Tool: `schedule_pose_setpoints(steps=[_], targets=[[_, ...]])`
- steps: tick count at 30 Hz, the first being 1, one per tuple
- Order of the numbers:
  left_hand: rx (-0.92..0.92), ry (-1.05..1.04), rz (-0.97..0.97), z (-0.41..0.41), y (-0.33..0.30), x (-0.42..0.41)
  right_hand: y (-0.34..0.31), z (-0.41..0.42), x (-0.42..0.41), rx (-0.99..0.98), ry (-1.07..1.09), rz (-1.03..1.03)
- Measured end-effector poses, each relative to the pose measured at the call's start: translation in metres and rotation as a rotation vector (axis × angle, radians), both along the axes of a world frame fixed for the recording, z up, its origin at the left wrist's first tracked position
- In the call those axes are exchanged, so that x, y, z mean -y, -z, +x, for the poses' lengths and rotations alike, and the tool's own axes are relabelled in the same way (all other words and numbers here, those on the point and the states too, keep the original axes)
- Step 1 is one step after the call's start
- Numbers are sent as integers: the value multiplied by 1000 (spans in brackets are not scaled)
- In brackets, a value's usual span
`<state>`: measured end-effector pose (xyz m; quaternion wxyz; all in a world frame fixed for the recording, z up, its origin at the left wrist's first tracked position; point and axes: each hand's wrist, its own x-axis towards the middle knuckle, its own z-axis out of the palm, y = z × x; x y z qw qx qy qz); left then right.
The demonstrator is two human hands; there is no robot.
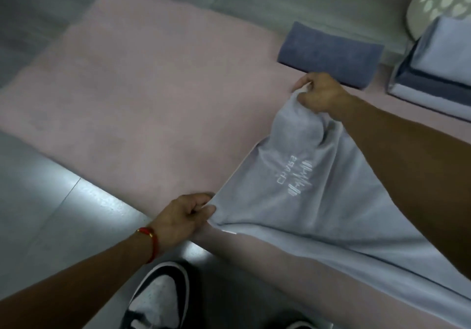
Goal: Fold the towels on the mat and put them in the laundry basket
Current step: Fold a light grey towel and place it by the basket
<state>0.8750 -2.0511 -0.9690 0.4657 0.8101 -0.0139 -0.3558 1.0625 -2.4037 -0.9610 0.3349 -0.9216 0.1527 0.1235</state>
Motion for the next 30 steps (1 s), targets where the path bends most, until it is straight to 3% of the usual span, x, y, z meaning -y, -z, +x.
schedule_pose_setpoints(steps=[3,6,8,10,12,17,19,22,24,27,30], targets=[[-35,-210,-33,-6,-2,-6,-26,0,5,19,-76,295],[-106,-254,-99,-6,-7,-11,-48,13,3,54,-187,406],[-150,-287,-131,-5,-6,-15,-55,28,-7,71,-332,284],[-159,-314,-123,-4,-2,-19,-57,53,-19,142,-481,28],[-148,-359,-116,0,1,-23,-57,83,-32,252,-493,-213],[74,-376,100,29,12,-54,-34,127,-74,330,-552,-600],[173,-365,238,45,14,-70,-17,138,-100,326,-417,-604],[270,-387,420,66,13,-85,4,153,-136,355,-173,-433],[307,-433,480,75,14,-91,15,161,-150,359,-139,-309],[368,-460,578,81,20,-98,27,148,-165,229,-360,-204],[508,-355,655,80,18,-97,24,97,-162,176,-723,-273]])
